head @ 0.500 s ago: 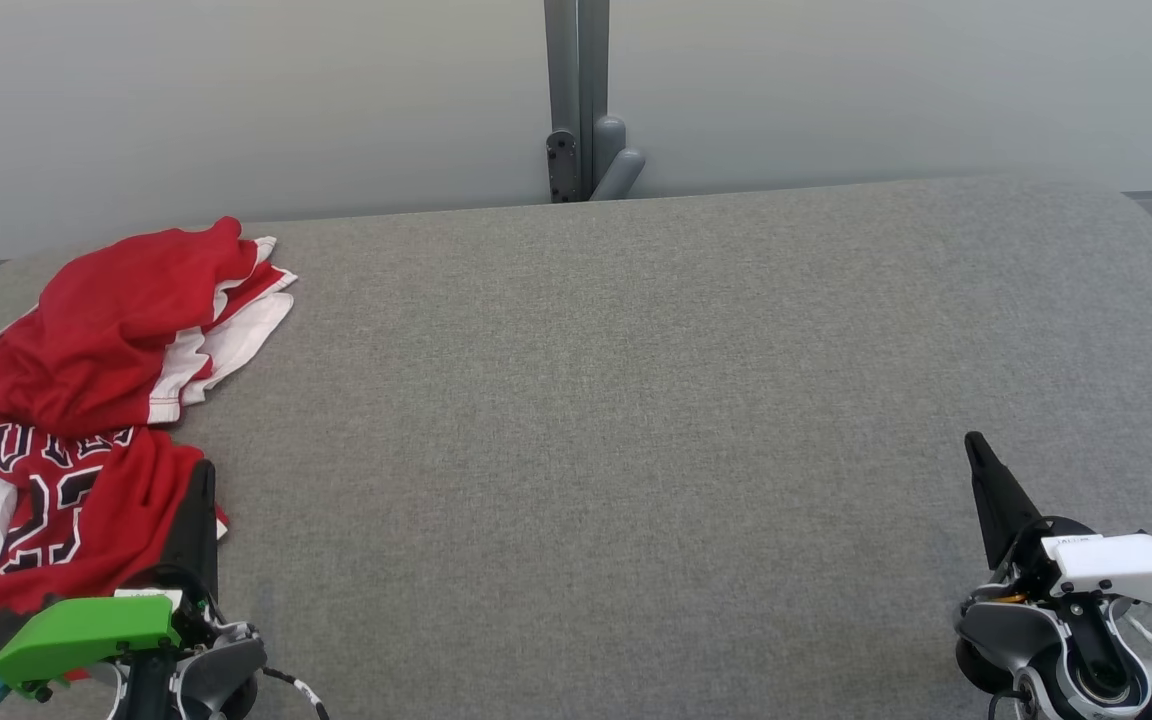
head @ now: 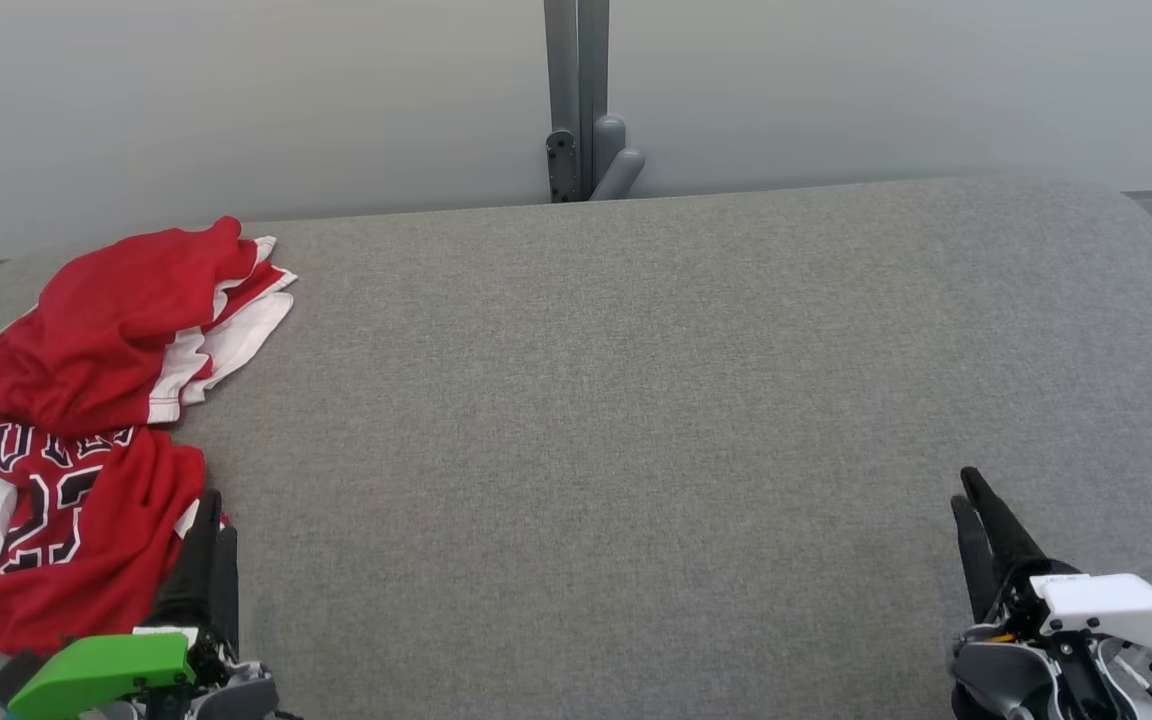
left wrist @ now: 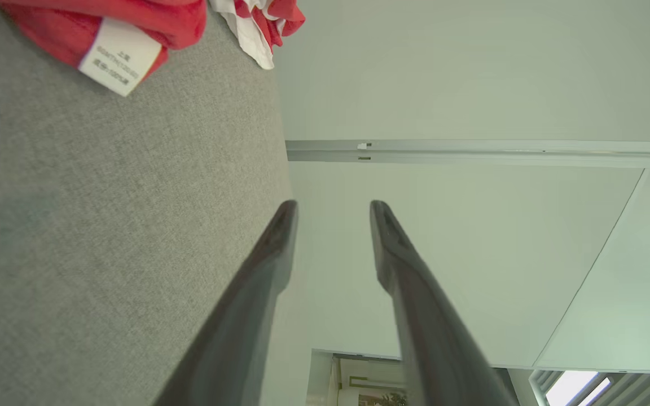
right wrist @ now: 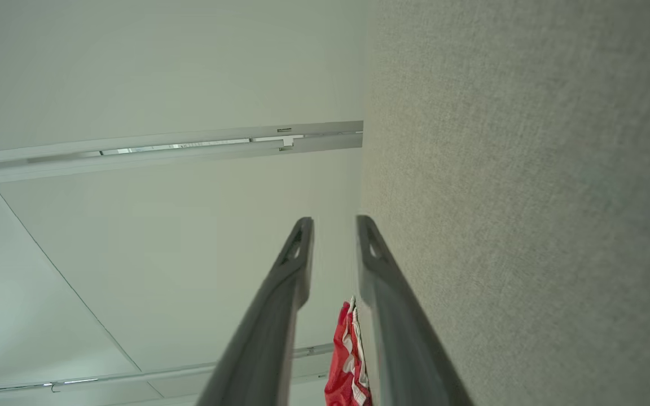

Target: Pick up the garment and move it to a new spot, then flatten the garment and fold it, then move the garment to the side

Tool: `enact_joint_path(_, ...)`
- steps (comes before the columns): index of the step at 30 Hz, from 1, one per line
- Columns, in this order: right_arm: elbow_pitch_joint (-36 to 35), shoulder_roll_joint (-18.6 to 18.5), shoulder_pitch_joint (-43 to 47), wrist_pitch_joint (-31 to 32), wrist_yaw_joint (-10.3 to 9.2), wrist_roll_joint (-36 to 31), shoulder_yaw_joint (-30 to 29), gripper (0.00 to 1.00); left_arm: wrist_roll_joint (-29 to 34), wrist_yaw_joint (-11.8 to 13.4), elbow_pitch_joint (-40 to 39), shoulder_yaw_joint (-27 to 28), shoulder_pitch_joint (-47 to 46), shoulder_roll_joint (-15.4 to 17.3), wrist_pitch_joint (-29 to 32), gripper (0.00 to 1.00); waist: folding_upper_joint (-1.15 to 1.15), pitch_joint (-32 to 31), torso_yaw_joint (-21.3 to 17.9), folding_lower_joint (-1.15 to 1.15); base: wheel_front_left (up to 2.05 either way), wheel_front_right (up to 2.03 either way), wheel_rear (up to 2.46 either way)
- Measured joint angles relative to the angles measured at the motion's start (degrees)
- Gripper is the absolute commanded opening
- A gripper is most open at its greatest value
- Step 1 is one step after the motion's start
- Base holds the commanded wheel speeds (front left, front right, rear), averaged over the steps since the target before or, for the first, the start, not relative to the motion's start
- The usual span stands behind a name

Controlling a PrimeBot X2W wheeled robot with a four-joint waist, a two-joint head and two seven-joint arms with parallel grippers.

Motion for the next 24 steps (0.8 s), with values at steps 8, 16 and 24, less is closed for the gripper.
enact_joint_path(8,-0.8,-0.1,0.9,-2.2,0.0,-2.0,1.0,1.0,0.9,0.0,-0.2,-1.5,0.8,0.0,-2.2,1.0,0.01,0.0,0.0,0.0,0.0,0.0,0.0)
enact_joint_path(16,-2.5,-0.2,1.5,-4.3,0.0,-12.2,0.9,1.0,6.2,0.0,-0.6,-2.6,1.1,0.0,-4.3,1.0,0.01,0.0,-0.1,0.0,0.0,0.0,0.0)
enact_joint_path(24,-5.7,-0.4,1.8,-6.3,0.0,-25.3,1.5,1.0,16.0,0.0,-0.7,-4.3,1.1,0.0,-6.2,1.0,0.01,0.1,-0.1,0.0,0.0,0.0,0.0)
